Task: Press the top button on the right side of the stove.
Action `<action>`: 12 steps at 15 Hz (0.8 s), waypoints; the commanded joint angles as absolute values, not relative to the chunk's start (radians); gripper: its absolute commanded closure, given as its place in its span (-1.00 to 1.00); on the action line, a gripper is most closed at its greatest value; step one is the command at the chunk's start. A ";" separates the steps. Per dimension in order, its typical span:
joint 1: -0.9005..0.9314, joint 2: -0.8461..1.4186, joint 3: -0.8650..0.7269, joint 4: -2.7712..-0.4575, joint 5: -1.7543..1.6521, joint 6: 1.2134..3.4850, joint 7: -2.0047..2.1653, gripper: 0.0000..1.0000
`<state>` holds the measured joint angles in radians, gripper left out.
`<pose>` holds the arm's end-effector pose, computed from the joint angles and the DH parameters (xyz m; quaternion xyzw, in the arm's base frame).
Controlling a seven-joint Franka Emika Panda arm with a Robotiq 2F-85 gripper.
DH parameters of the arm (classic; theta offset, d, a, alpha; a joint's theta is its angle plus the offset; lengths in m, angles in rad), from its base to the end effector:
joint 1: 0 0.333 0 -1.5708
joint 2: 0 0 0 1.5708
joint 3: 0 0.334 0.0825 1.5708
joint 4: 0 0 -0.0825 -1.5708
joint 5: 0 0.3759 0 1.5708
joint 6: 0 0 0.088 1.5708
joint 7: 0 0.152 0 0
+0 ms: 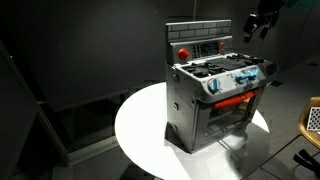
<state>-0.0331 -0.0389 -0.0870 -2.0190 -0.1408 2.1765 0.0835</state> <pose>0.5580 -0.0783 0.4647 0.9911 -0.0670 0.0967 0.0616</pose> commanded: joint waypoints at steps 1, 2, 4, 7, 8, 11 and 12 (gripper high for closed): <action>-0.051 -0.113 -0.082 -2.009 -0.134 1.991 0.030 -1.00; -0.053 -0.136 -0.080 -2.016 -0.154 1.964 0.041 -1.00; -0.058 -0.183 -0.079 -2.029 -0.167 1.920 0.044 -1.00; -0.058 -0.234 -0.087 -2.030 -0.127 1.846 -0.007 -1.00; -0.056 -0.245 -0.093 -2.024 -0.107 1.817 -0.035 -1.00; -0.060 -0.260 -0.104 -2.013 -0.073 1.759 -0.083 -1.00; -0.062 -0.259 -0.108 -2.010 -0.066 1.750 -0.092 -1.00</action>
